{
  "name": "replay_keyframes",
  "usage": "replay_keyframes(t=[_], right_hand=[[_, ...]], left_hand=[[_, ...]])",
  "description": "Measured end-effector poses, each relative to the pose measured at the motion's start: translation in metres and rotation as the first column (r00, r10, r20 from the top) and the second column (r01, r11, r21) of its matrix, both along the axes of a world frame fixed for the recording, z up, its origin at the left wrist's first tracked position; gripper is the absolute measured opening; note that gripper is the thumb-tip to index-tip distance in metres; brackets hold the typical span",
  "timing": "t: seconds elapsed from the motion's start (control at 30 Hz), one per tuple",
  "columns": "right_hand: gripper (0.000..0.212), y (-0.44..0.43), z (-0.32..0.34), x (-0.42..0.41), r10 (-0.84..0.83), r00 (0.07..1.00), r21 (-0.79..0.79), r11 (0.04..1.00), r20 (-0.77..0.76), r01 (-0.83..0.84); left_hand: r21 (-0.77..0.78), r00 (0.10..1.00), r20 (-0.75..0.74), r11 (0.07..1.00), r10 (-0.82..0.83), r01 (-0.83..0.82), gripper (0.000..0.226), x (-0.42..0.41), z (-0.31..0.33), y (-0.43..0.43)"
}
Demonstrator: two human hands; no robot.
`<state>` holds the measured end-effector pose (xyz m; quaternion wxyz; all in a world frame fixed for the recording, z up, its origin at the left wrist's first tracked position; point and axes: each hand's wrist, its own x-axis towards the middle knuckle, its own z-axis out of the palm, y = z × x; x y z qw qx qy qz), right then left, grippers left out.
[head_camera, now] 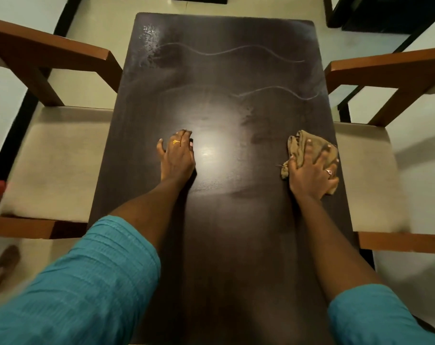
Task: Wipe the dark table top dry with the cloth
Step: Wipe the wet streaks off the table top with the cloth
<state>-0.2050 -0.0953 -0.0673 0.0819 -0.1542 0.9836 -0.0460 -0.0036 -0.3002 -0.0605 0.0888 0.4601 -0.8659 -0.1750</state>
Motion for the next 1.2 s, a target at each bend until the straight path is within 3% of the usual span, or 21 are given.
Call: replay_keyframes(t=[0.47, 0.63, 0.77, 0.9, 1.2], right_hand=[[0.061, -0.073, 0.003, -0.041, -0.022, 0.997, -0.039, 0.999, 0.081, 0.025], [0.058, -0.115, 0.006, -0.017, 0.226, 0.971, -0.036, 0.974, 0.076, -0.224], [0.059, -0.138, 0.003, 0.005, 0.566, 0.822, -0.026, 0.824, 0.064, -0.566], [0.057, -0.136, -0.001, -0.013, 0.669, 0.743, -0.018, 0.743, 0.032, -0.669], [0.062, -0.125, 0.002, -0.143, 0.299, 0.952, -0.032, 0.954, 0.061, -0.297]], left_hand=[[-0.044, 1.000, 0.017, 0.999, -0.007, 0.007, 0.037, -0.063, -0.007, -0.003], [-0.065, 1.000, 0.004, 0.998, 0.014, -0.014, 0.035, -0.067, -0.014, 0.002], [-0.057, 1.000, 0.000, 0.998, 0.025, -0.025, 0.036, -0.068, -0.012, 0.002], [-0.038, 0.999, 0.022, 0.999, 0.026, -0.025, 0.039, -0.069, -0.011, 0.002], [0.000, 0.997, 0.018, 0.998, 0.070, -0.070, 0.036, -0.074, -0.010, -0.001]])
